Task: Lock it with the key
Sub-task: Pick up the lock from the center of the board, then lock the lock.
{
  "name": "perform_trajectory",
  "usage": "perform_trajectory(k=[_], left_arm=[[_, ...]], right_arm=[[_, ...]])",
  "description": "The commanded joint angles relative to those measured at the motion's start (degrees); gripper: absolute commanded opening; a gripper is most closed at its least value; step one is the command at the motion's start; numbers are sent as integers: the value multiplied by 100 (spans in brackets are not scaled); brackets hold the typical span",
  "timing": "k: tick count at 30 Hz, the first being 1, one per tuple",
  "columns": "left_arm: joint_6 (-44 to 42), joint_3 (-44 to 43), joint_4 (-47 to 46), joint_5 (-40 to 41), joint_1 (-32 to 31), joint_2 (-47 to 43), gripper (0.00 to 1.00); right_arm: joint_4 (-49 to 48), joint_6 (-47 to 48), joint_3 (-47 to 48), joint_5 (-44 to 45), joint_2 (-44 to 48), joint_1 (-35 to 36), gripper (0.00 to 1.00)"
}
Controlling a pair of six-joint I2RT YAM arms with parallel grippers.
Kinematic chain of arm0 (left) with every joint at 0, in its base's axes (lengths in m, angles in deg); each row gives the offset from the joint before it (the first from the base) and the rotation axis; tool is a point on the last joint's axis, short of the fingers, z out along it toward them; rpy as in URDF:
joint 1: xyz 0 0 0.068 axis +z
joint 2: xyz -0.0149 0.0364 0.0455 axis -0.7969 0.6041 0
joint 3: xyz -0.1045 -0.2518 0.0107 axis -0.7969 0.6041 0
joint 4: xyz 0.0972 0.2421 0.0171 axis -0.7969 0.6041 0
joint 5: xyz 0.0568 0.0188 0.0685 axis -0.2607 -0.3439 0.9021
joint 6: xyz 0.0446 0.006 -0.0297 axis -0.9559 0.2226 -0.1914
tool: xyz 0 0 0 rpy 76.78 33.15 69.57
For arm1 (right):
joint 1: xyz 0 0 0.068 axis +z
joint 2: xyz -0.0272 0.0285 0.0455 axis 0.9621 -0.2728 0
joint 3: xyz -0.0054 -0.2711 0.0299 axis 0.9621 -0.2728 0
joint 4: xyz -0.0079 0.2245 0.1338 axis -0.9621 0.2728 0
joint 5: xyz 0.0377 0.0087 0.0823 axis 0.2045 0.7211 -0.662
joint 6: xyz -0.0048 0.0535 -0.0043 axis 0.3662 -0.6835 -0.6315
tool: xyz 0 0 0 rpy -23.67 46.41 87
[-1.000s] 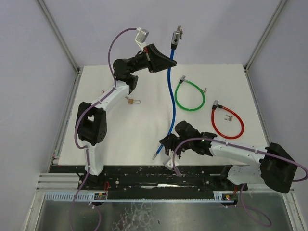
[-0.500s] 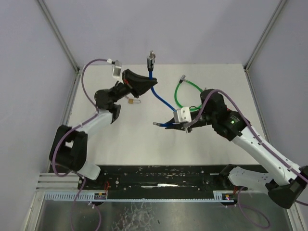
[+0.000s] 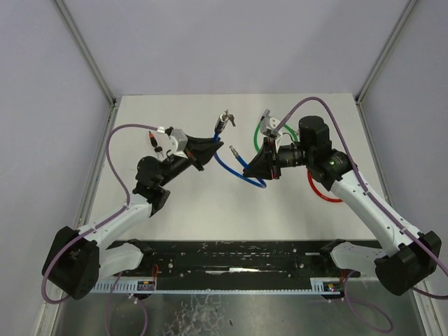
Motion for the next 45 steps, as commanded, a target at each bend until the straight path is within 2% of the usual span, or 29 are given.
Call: perform_trajectory(k=[1,7,15,45], left_arm=[[-891,366,408,666,-135,-329,1],[-1268,628,743,893,-179,-488,1],[-1287,888,758,694,-184,-595,1],[-1456,768,1305,263,-337,-709,1]], right_arm=[[-279,-140,-11,-87,-126,-108,0],[-216,50,-51,-48,-377,-138,0],[-281,62,-127,-22,-702,-151,0],[-181,-29,-91,-4,-1019,-309,0]])
